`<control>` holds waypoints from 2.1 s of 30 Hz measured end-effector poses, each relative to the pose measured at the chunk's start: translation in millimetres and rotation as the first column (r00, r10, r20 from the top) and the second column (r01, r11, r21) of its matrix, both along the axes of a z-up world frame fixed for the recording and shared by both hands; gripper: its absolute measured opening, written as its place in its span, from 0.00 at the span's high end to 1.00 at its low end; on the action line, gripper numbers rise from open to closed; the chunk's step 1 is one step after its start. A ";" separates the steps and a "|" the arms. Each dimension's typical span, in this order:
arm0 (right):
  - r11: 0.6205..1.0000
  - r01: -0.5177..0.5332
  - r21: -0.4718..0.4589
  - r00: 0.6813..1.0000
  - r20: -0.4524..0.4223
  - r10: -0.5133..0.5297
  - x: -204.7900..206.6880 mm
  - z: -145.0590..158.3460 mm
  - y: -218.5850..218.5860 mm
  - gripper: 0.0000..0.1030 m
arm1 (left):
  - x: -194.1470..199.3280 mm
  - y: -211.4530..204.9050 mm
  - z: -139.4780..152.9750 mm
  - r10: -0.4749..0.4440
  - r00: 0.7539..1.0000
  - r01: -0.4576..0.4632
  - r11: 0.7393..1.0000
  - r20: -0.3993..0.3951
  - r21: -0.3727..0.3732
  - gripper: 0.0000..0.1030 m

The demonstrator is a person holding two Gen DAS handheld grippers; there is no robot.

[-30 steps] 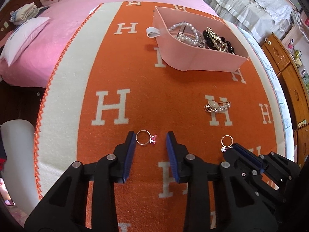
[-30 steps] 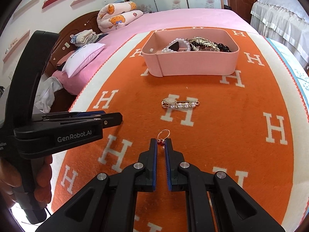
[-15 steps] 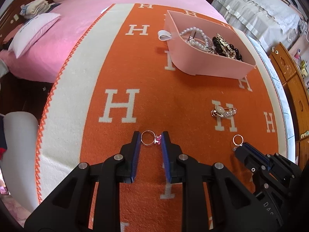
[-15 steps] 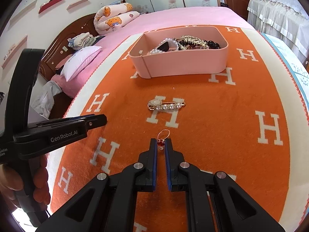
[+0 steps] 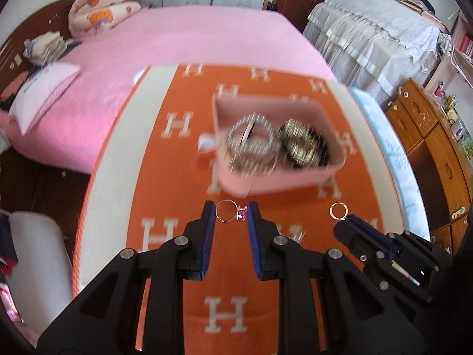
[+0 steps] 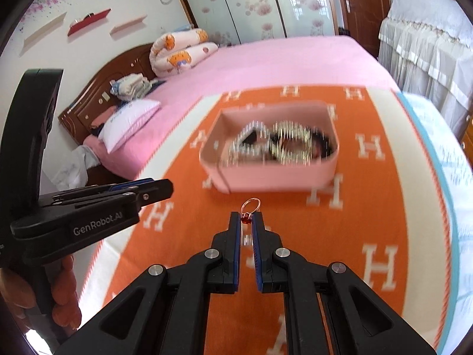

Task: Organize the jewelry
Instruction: 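Carry the ring and earring into the pink box and open both tools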

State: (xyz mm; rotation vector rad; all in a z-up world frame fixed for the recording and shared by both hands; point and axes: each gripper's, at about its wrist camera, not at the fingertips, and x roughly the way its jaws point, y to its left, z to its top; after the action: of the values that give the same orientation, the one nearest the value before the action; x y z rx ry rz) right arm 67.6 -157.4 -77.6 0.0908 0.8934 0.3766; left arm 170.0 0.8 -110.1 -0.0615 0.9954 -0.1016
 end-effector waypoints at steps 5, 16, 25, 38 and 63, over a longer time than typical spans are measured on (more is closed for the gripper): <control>1.000 -0.002 0.025 0.999 0.040 0.001 36.3 29.1 -3.0 0.93 | 36.5 -17.7 22.8 -0.016 0.999 0.015 0.999 0.037 0.032 0.82; 0.998 0.016 0.059 1.000 0.005 -0.017 149.2 38.9 -17.7 0.93 | 122.5 -34.6 23.6 -0.021 1.000 0.021 1.000 0.007 0.005 0.82; 0.999 0.036 -0.012 0.997 -0.062 -0.037 213.3 -5.8 -24.1 0.92 | 169.8 -42.6 -14.0 -0.018 0.999 0.019 1.000 -0.040 0.017 0.82; 0.995 0.054 -0.083 0.996 -0.069 -0.060 222.5 -34.8 -27.6 0.69 | 182.9 -41.8 -41.4 -0.009 0.993 0.013 0.999 -0.117 0.035 0.60; 0.990 0.127 -0.055 0.992 -0.018 -0.128 171.4 0.4 -37.7 0.69 | 132.5 -33.6 -4.7 -0.032 0.998 0.033 0.999 -0.058 0.014 0.49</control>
State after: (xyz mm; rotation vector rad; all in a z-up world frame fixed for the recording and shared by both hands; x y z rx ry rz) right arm 239.0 -195.1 -77.2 0.1023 0.9137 0.2329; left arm 302.5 -32.8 -114.9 -0.0349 1.0547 -0.1232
